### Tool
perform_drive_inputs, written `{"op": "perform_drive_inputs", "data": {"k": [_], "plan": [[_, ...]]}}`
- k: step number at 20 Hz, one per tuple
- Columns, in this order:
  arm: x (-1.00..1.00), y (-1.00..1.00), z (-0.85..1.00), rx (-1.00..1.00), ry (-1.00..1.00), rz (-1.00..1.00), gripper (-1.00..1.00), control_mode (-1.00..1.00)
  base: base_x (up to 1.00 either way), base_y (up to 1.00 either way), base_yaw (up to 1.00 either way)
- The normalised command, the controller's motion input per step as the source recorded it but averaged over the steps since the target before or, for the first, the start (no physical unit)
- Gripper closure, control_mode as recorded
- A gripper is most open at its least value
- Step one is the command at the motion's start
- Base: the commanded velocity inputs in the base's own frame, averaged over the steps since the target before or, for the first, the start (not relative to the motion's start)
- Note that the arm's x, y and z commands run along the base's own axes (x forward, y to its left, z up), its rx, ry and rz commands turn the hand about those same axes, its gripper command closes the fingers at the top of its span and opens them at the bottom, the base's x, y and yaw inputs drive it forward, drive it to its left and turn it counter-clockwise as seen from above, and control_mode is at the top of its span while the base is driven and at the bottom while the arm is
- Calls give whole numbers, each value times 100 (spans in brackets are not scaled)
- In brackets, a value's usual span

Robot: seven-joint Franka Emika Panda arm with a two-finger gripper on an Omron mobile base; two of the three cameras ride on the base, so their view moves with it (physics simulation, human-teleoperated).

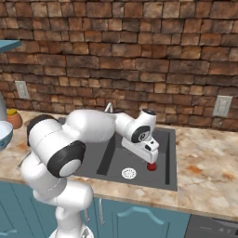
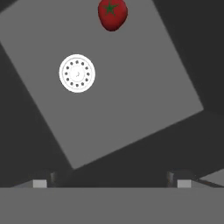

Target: Pick the tomato from the sink and place it in the bowl. Then pick the bowl and place it in the microwave. Then close the microwave door and press the start button.

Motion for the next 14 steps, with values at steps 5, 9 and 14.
{"op": "perform_drive_inputs", "data": {"k": [5,9,14], "plan": [[15,-18,-56,0,2,0,-100,-100,0,0,0],[30,-18,-52,0,0,0,-100,-100,0,0,0],[40,-9,-44,0,0,0,-100,-100,0,0,0]]}}
